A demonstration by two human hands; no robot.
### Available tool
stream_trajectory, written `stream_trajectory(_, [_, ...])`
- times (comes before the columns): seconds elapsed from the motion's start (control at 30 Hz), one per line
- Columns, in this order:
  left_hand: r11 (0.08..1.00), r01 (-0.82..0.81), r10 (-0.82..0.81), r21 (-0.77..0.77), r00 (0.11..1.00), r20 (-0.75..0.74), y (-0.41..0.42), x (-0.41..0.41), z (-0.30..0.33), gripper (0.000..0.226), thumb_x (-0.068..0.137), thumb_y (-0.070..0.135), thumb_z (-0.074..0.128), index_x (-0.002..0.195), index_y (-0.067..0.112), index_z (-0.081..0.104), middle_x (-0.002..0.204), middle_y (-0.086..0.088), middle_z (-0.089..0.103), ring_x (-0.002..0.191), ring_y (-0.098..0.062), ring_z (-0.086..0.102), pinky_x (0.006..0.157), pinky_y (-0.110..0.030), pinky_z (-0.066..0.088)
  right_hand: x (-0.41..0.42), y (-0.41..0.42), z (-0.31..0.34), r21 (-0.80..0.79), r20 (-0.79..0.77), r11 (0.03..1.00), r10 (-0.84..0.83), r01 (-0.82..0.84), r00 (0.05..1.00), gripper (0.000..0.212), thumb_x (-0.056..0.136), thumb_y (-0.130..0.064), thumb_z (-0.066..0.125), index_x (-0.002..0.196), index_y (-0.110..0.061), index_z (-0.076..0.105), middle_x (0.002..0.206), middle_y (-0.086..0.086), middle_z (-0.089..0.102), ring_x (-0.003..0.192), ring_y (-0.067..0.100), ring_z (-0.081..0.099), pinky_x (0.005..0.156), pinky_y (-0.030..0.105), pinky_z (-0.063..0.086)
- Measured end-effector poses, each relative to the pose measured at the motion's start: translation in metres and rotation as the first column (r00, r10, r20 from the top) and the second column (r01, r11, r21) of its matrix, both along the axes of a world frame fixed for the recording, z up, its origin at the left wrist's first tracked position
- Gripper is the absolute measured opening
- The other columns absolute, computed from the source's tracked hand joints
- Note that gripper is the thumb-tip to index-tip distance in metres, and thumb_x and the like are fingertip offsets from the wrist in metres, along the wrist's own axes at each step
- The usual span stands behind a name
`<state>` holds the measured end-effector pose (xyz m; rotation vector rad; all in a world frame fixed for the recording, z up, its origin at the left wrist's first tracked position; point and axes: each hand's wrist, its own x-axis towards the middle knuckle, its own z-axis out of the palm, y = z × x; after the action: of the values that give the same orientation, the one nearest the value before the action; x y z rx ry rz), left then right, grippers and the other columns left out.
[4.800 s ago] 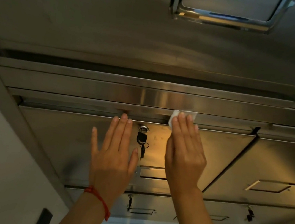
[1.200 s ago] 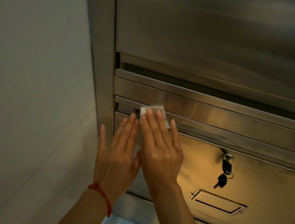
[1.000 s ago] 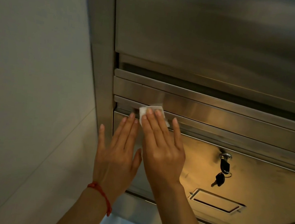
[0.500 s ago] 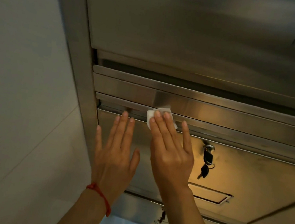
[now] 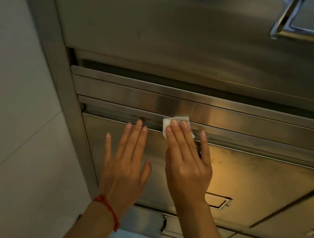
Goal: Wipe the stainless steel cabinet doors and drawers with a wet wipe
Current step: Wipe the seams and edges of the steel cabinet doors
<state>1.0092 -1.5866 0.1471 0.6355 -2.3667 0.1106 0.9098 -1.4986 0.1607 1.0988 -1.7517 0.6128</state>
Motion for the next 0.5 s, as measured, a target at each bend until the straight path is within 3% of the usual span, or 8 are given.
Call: stream_trajectory(0.5, [0.996, 0.0, 0.0, 0.084, 1.0, 0.006, 0.009, -0.008, 0.003, 0.061, 0.086, 0.031, 0.035, 0.138, 0.0, 0.04, 0.145, -0.016, 0.038, 0.134, -0.034, 0.031, 0.102, -0.064, 0.016, -0.029, 0.046, -0.005, 0.031, 0.015, 0.993, -0.111, 0.11, 0.994, 0.034, 0.091, -0.003, 0.054, 0.125, -0.005, 0.057, 0.135, 0.009, 0.049, 0.128, 0.022, 0.042, 0.11, 0.043, 0.026])
